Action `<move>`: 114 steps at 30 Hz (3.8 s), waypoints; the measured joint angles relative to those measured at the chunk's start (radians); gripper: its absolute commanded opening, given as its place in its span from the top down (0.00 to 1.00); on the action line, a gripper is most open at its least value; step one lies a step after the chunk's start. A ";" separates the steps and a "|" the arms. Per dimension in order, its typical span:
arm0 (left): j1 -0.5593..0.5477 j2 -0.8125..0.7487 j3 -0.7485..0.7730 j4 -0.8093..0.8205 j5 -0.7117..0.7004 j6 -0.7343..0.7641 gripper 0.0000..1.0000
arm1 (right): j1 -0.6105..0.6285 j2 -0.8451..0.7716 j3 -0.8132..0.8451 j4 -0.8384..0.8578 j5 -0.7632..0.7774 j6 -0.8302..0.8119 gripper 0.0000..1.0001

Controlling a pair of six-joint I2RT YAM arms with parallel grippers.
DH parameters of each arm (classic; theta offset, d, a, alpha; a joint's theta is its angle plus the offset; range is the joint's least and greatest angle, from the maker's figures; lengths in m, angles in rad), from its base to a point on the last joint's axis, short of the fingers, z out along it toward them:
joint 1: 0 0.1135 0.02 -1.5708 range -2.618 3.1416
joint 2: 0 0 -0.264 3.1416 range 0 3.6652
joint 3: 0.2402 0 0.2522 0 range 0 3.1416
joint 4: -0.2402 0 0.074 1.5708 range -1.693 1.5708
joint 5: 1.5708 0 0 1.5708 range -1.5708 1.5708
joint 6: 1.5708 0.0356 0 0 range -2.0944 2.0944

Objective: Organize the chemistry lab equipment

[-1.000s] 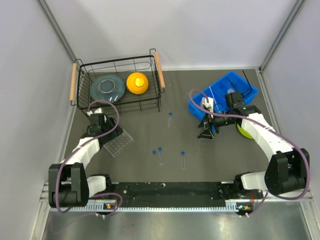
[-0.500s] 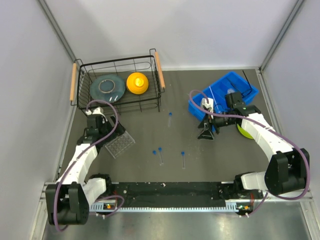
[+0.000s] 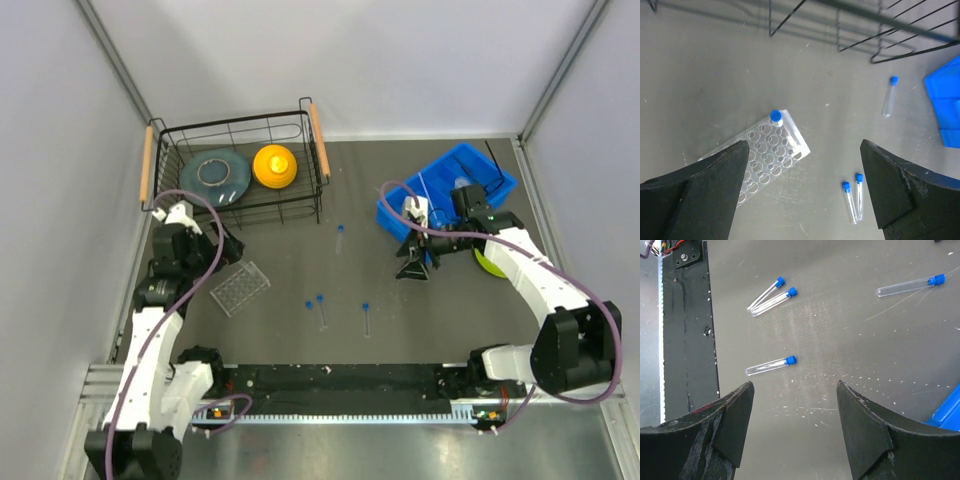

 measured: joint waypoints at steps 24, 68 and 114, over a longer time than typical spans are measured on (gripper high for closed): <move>-0.001 -0.351 0.216 -0.151 0.336 0.113 0.01 | 0.028 -0.107 0.185 -0.331 -0.032 -0.181 0.01; -0.002 -0.573 -0.003 -0.343 0.365 0.021 0.01 | 0.657 0.304 0.082 -0.012 0.505 -0.443 0.32; -0.002 -0.593 -0.024 -0.300 0.356 0.027 0.01 | 0.799 0.235 -0.169 0.410 1.043 0.898 0.81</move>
